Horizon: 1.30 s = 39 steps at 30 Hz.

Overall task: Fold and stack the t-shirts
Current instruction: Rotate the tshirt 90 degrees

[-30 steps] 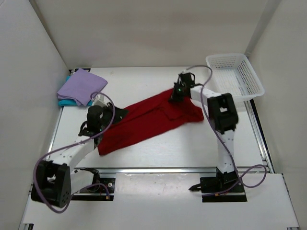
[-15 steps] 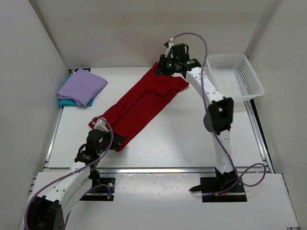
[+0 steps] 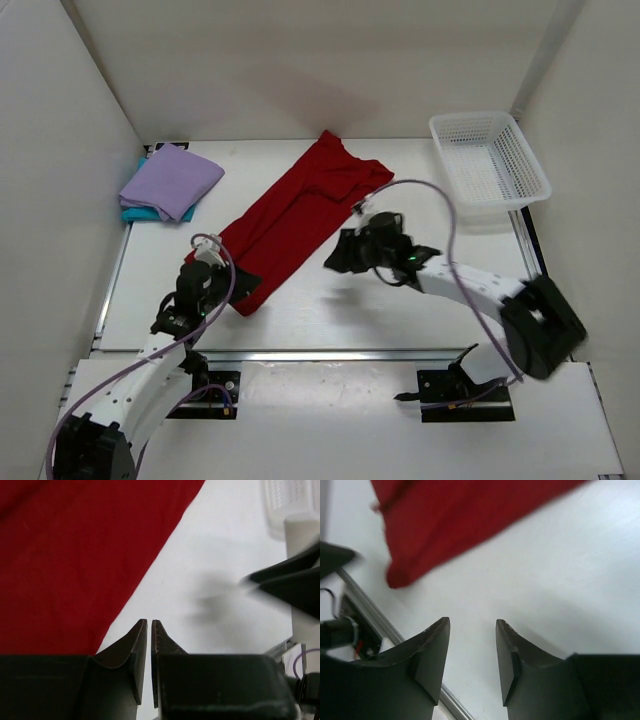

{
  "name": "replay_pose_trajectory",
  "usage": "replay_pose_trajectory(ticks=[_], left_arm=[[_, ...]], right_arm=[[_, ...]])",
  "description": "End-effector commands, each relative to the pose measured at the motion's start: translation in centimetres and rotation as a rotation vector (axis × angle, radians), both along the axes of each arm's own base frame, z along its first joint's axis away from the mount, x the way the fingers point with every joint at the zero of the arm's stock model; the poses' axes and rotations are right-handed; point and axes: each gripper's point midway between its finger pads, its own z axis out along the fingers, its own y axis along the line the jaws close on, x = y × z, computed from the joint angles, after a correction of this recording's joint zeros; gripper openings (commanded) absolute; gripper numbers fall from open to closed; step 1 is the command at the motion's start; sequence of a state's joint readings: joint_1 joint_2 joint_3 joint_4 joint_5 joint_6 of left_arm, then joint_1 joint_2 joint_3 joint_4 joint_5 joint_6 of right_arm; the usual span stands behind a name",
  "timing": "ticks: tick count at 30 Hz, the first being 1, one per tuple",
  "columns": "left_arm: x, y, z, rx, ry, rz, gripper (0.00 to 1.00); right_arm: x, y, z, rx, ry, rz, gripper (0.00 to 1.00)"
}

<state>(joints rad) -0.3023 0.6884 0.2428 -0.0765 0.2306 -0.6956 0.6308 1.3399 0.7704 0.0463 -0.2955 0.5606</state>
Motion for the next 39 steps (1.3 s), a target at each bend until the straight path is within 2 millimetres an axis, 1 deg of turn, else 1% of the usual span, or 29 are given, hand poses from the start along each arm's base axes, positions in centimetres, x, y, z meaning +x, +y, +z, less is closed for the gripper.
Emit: replay_pose_trajectory(ticks=[1, 3, 4, 5, 6, 7, 10, 11, 13, 16, 18, 19, 20, 21, 22, 23, 24, 25, 26, 27, 28, 29, 30, 31, 33, 34, 35, 37, 39], left_arm=[[1.0, 0.9, 3.8, 0.007, -0.099, 0.006, 0.21], [0.8, 0.9, 3.9, 0.004, -0.100, 0.001, 0.21], [0.7, 0.7, 3.6, 0.003, -0.093, -0.004, 0.21], [0.5, 0.4, 3.3, 0.000, -0.086, -0.016, 0.22], [0.4, 0.4, 3.0, 0.004, -0.078, -0.021, 0.21], [0.3, 0.2, 3.1, -0.003, -0.077, -0.025, 0.21], [0.4, 0.7, 3.1, -0.001, -0.083, -0.009, 0.21], [0.4, 0.8, 3.4, -0.005, -0.090, -0.008, 0.21], [0.6, 1.1, 3.5, 0.002, -0.097, 0.008, 0.21], [0.5, 1.0, 2.9, 0.009, -0.078, -0.001, 0.22], [0.6, 0.9, 2.8, 0.014, -0.076, -0.004, 0.21], [0.5, 1.0, 2.4, 0.025, -0.065, -0.006, 0.21], [0.5, 0.6, 2.6, 0.021, -0.071, -0.016, 0.21], [0.7, 0.7, 2.4, 0.030, -0.065, -0.008, 0.22], [0.5, 0.3, 2.1, 0.039, -0.060, -0.026, 0.21], [0.3, -0.4, 2.0, 0.046, -0.058, -0.052, 0.21], [0.2, -0.6, 1.3, 0.059, -0.038, -0.054, 0.22], [0.1, -1.1, 1.0, 0.069, -0.035, -0.065, 0.22], [-0.3, -2.3, 0.7, 0.073, -0.027, -0.105, 0.22], [-0.4, -2.7, 0.2, 0.084, -0.015, -0.118, 0.23], [-0.6, -3.5, 0.1, 0.099, -0.017, -0.144, 0.23], [-1.3, -4.5, -0.4, 0.129, 0.003, -0.192, 0.26], [-1.2, -4.5, -0.7, 0.157, 0.021, -0.191, 0.28], [-1.5, -4.7, -1.1, 0.198, 0.020, -0.211, 0.30], [-2.2, -4.1, -2.3, 0.273, 0.047, -0.229, 0.38], [-2.5, -4.0, -2.6, 0.285, 0.056, -0.233, 0.40], [-3.2, -3.5, -3.7, 0.292, 0.086, -0.244, 0.44], [-4.4, -3.4, -5.0, 0.290, 0.113, -0.268, 0.52], [-4.9, -4.0, -5.2, 0.267, 0.121, -0.275, 0.56]], right_arm=[[0.1, 5.7, -2.1, 0.061, 0.018, 0.007, 0.41], [0.4, 8.7, -4.2, 0.032, 0.054, 0.021, 0.43], [1.0, 9.8, -3.8, 0.045, 0.042, 0.014, 0.44], [1.1, 10.2, -6.2, 0.006, 0.087, 0.013, 0.45], [1.3, 10.8, -7.3, -0.018, 0.112, 0.006, 0.45], [1.8, 11.8, -7.1, -0.004, 0.114, 0.002, 0.46], [2.3, 12.4, -11.4, -0.058, 0.190, -0.037, 0.45], [1.8, 13.0, -11.7, -0.041, 0.218, -0.014, 0.42], [2.1, 13.1, -13.3, -0.047, 0.245, -0.032, 0.38], [1.6, 14.0, -13.5, -0.030, 0.295, 0.007, 0.17], [1.7, 12.0, -13.9, -0.052, 0.297, -0.019, 0.00], [1.9, 11.7, -12.2, -0.018, 0.276, -0.016, 0.00], [1.8, 9.8, -11.4, -0.009, 0.272, -0.038, 0.00], [1.9, 6.9, -12.6, -0.038, 0.282, -0.074, 0.00], [1.9, 5.9, -10.4, -0.002, 0.251, -0.071, 0.00], [1.9, 2.7, -9.8, 0.006, 0.246, -0.102, 0.00], [1.6, -0.8, -11.3, -0.024, 0.274, -0.148, 0.00], [0.4, -2.4, -10.8, -0.002, 0.282, -0.135, 0.03], [0.7, -4.0, -9.5, 0.029, 0.265, -0.128, 0.07], [0.6, -6.0, -9.2, 0.032, 0.248, -0.146, 0.16], [-1.0, -6.7, -9.9, 0.024, 0.280, -0.116, 0.26], [-1.1, -7.9, -9.1, 0.027, 0.269, -0.139, 0.35], [-1.7, -8.9, -8.6, 0.024, 0.245, -0.157, 0.39], [-2.4, -9.9, -9.3, -0.005, 0.260, -0.190, 0.42], [-3.7, -10.8, -8.2, -0.013, 0.218, -0.205, 0.44], [-5.2, -11.1, -9.1, -0.034, 0.264, -0.207, 0.44], [-5.7, -11.5, -9.0, -0.041, 0.263, -0.222, 0.45], [-8.1, -11.4, -9.4, -0.061, 0.281, -0.203, 0.44], [-9.3, -11.7, -10.3, -0.090, 0.298, -0.228, 0.43]])
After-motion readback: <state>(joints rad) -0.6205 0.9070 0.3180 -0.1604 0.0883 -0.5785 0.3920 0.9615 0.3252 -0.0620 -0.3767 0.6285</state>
